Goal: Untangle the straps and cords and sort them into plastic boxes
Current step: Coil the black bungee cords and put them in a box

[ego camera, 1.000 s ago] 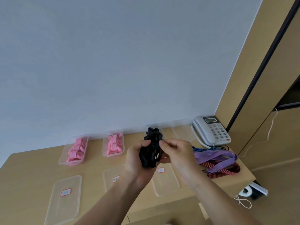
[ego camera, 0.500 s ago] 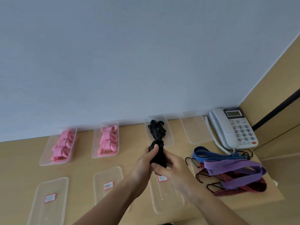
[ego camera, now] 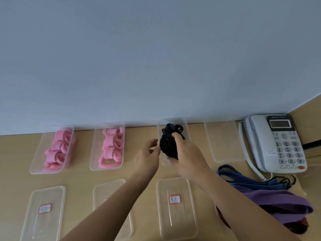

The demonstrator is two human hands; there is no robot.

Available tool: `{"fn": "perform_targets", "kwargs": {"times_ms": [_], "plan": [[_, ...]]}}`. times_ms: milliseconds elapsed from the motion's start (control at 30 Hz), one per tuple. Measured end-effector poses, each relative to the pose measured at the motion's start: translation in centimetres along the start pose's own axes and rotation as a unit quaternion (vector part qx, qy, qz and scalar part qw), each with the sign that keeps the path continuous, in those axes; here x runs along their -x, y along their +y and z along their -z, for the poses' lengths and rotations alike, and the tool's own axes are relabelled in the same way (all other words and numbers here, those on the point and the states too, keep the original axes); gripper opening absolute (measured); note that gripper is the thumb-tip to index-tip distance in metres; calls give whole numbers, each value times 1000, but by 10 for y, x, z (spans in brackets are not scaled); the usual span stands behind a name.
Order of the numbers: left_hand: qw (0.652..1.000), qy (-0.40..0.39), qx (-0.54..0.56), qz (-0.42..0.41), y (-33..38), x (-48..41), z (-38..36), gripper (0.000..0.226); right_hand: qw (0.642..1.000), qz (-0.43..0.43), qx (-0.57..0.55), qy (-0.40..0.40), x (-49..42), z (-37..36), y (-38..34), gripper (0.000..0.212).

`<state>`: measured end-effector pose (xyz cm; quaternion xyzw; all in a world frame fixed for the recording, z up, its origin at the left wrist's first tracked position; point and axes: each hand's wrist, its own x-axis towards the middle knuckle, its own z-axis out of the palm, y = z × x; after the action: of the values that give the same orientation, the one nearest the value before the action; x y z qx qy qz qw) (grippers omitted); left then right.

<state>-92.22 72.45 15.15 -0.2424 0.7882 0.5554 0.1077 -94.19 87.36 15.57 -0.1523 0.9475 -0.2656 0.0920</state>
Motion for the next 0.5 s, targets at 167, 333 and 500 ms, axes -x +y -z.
{"fn": "perform_targets", "kwargs": {"times_ms": [167, 333, 500], "plan": [[961, -4, -200, -190, -12, -6, -6, 53, 989, 39, 138, 29, 3, -10, 9, 37], [917, -56, -296, -262, -20, -19, -6, 56, 971, 61, 229, 28, 5, -14, 21, 39], [884, -77, -350, -300, -14, -28, -8, 79, 974, 53, 216, 46, 9, -19, 19, 29]]}}
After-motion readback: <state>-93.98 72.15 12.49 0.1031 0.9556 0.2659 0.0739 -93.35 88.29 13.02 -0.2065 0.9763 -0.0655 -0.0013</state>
